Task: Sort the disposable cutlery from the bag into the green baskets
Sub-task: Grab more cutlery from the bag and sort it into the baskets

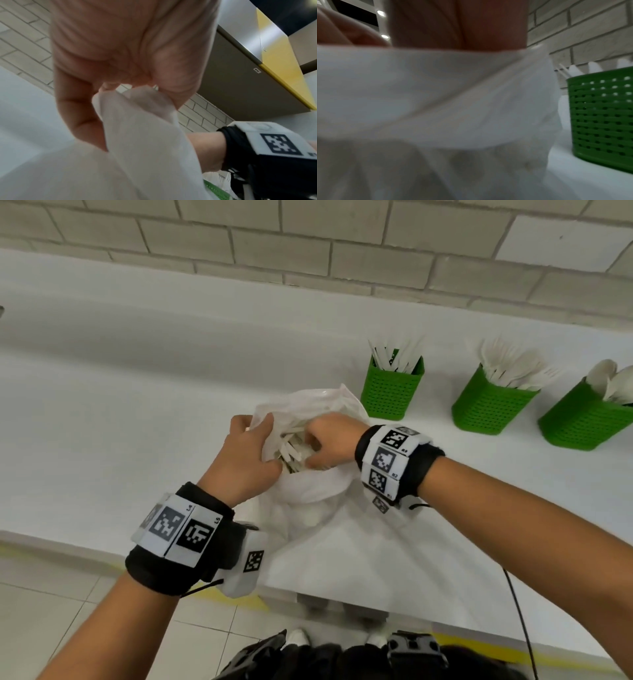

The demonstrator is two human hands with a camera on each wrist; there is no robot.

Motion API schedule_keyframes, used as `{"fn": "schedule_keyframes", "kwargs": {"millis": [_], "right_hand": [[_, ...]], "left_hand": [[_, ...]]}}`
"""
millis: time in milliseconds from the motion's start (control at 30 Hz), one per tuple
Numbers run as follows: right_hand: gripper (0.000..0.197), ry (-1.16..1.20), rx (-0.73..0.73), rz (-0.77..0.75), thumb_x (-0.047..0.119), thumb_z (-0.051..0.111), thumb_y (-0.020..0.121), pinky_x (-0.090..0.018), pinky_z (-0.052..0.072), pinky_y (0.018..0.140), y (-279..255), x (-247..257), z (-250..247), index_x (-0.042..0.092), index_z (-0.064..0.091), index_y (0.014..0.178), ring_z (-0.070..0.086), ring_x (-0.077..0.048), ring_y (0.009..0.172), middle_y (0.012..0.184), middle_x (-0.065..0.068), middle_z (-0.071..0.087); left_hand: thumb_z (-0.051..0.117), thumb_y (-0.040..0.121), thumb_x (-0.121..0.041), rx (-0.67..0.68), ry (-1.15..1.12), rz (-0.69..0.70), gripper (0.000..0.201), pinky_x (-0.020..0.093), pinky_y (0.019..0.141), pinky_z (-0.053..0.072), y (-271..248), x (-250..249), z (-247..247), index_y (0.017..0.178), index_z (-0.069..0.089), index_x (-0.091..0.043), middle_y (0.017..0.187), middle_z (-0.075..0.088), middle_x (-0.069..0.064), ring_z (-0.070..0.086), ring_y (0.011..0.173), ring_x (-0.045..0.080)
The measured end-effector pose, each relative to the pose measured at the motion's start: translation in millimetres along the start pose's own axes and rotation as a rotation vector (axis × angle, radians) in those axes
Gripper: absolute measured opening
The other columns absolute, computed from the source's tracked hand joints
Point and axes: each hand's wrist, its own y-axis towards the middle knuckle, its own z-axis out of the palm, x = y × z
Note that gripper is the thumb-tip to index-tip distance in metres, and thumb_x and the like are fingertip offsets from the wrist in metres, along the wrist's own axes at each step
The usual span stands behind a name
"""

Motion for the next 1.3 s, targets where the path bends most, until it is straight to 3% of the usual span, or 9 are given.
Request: {"fn": "schedule_keyframes", "kwargs": {"millis": [100,233,300,467,633,733,767,1000,1300], "right_hand": [[0.032,0.094,0.052,0.063,0.022,0.067,0.084,-0.025,0.044,0.073,-3,-9,-10,0.006,0.061,0.111,0.059,-0.022,0.095,0.108,-0.007,0.064],[0.031,0.338,0.076,0.185,0.029,0.05,0.096,-0.019,0.049,0.052,-6,-9,-18,0.007,0.062,0.079,0.058,-0.012,0.054,0.07,-0.003,0.063],[0.04,0.212,0.054,0.207,0.035,0.045,0.097,-0.021,0.044,0.053,-6,2,-11,0.009,0.053,0.069,0.052,-0.013,0.055,0.066,-0.002,0.055],[0.032,-0.035,-0.026,0.164,0.038,0.053,0.091,-0.026,0.036,0.072,-4,20,6,0.009,0.061,0.103,0.057,-0.025,0.091,0.101,-0.01,0.063],[0.037,0.102,-0.05,0.261,0.033,0.06,0.087,-0.03,0.042,0.08,1,19,-3,0.007,0.059,0.112,0.058,-0.027,0.107,0.112,-0.011,0.061],[0.012,0.223,0.01,0.218,0.022,0.052,0.093,-0.004,0.036,0.06,-6,20,-6,0.014,0.06,0.098,0.053,-0.012,0.082,0.09,0.0,0.056],[0.016,0.255,0.014,0.205,0.02,0.05,0.095,-0.006,0.035,0.056,-10,22,-8,0.012,0.059,0.106,0.047,-0.011,0.082,0.09,0.001,0.051],[0.036,0.423,-0.053,0.372,0.025,0.066,0.082,-0.036,0.042,0.1,-6,18,-2,0.012,0.061,0.115,0.055,-0.022,0.108,0.119,-0.009,0.061],[0.034,0.388,-0.035,0.297,0.017,0.048,0.095,-0.031,0.031,0.103,5,15,-2,0.006,0.051,0.127,0.045,-0.023,0.125,0.132,-0.012,0.053]], "left_hand": [[0.047,0.085,-0.003,-0.023,-0.057,0.001,0.06,0.029,0.099,0.034,3,5,-2,0.136,0.042,-0.034,0.13,0.03,0.003,0.034,0.122,0.025],[0.048,0.084,-0.007,-0.011,-0.18,-0.056,0.036,0.026,0.095,0.038,17,8,3,0.098,0.068,-0.033,0.128,0.04,0.004,0.042,0.118,0.019],[0.057,0.086,-0.021,0.03,-0.158,-0.104,0.031,0.03,0.101,0.039,21,8,7,0.115,0.064,-0.03,0.135,0.04,0.008,0.043,0.123,0.021],[0.063,0.084,-0.021,0.105,-0.078,-0.061,0.065,0.025,0.097,0.033,17,1,14,0.142,0.033,-0.022,0.132,0.037,0.012,0.038,0.125,0.026],[0.063,0.084,-0.015,0.123,-0.109,-0.04,0.074,0.024,0.088,0.031,17,-6,17,0.145,0.024,-0.025,0.141,0.028,0.013,0.037,0.126,0.027],[0.065,0.083,-0.014,0.146,-0.105,-0.039,0.082,0.023,0.086,0.029,16,-8,18,0.148,0.015,-0.02,0.146,0.023,0.012,0.032,0.133,0.026],[0.065,0.083,-0.013,0.148,-0.105,-0.028,0.082,0.022,0.086,0.028,16,-8,18,0.148,0.015,-0.02,0.146,0.024,0.012,0.03,0.134,0.026],[0.064,0.078,-0.002,0.15,-0.095,0.076,0.08,0.027,0.087,0.037,14,-12,17,0.145,0.023,-0.02,0.14,0.026,0.01,0.038,0.126,0.026],[0.065,0.075,0.004,0.149,-0.196,0.161,0.083,0.021,0.086,0.035,12,-12,22,0.144,0.025,-0.021,0.139,0.025,0.003,0.037,0.108,0.011]]}}
